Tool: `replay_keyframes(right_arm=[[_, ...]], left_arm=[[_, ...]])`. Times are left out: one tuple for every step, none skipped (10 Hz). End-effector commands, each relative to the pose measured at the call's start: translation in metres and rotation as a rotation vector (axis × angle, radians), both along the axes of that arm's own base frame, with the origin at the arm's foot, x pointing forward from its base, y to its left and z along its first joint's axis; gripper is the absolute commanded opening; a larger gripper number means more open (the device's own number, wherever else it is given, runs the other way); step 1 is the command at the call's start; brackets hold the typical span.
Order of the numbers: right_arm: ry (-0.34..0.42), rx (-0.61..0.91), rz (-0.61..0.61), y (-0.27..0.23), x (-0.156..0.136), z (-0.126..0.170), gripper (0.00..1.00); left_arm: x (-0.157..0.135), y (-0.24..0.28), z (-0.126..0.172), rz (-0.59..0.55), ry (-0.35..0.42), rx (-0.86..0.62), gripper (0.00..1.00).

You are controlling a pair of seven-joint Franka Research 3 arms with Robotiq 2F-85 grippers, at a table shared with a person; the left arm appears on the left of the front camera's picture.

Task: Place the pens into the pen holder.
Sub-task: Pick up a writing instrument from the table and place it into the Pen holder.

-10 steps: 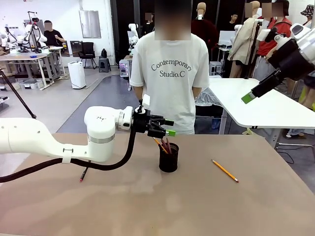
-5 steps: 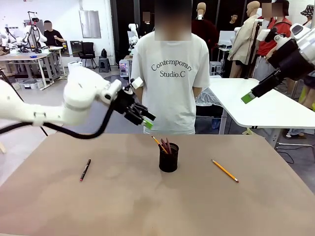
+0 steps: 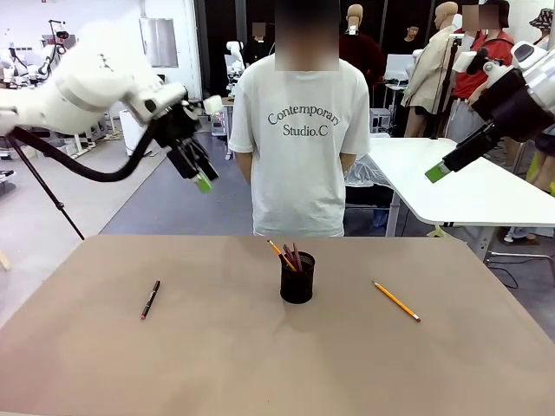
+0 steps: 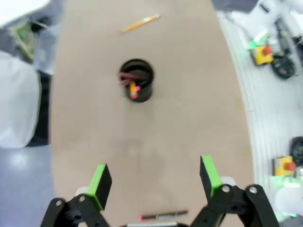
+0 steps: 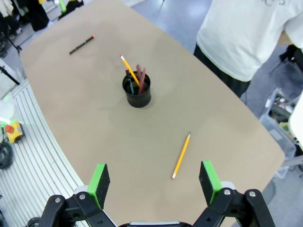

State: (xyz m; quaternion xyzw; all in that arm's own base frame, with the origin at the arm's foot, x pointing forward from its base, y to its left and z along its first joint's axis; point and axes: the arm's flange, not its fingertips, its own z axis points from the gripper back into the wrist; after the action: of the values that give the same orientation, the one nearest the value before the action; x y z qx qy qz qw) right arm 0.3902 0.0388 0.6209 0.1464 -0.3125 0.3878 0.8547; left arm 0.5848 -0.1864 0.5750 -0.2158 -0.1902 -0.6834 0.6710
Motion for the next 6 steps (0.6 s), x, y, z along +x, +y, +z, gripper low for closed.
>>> replay_keyframes(right_arm=[[0.002,0.015,0.004,0.0,0.0,0.001,1.0],[0.002,0.015,0.004,0.0,0.0,0.001,1.0],[0.002,0.015,0.004,0.0,0.0,0.001,1.0],[0.002,0.015,0.004,0.0,0.0,0.001,1.0],[0.002,0.015,0.004,0.0,0.0,0.001,1.0],[0.002,0.015,0.004,0.0,0.0,0.001,1.0]], left_arm=[[-0.037,0.033,-0.011,0.074,-0.166,-0.049,0.97],[-0.052,0.049,-0.017,0.153,-0.243,-0.109,0.97],[-0.066,0.069,-0.022,0.244,-0.321,-0.202,0.97],[-0.072,0.098,-0.028,0.332,-0.349,-0.266,0.97],[-0.074,0.124,-0.032,0.38,-0.333,-0.265,0.97],[-0.075,0.149,-0.031,0.404,-0.304,-0.295,0.97]])
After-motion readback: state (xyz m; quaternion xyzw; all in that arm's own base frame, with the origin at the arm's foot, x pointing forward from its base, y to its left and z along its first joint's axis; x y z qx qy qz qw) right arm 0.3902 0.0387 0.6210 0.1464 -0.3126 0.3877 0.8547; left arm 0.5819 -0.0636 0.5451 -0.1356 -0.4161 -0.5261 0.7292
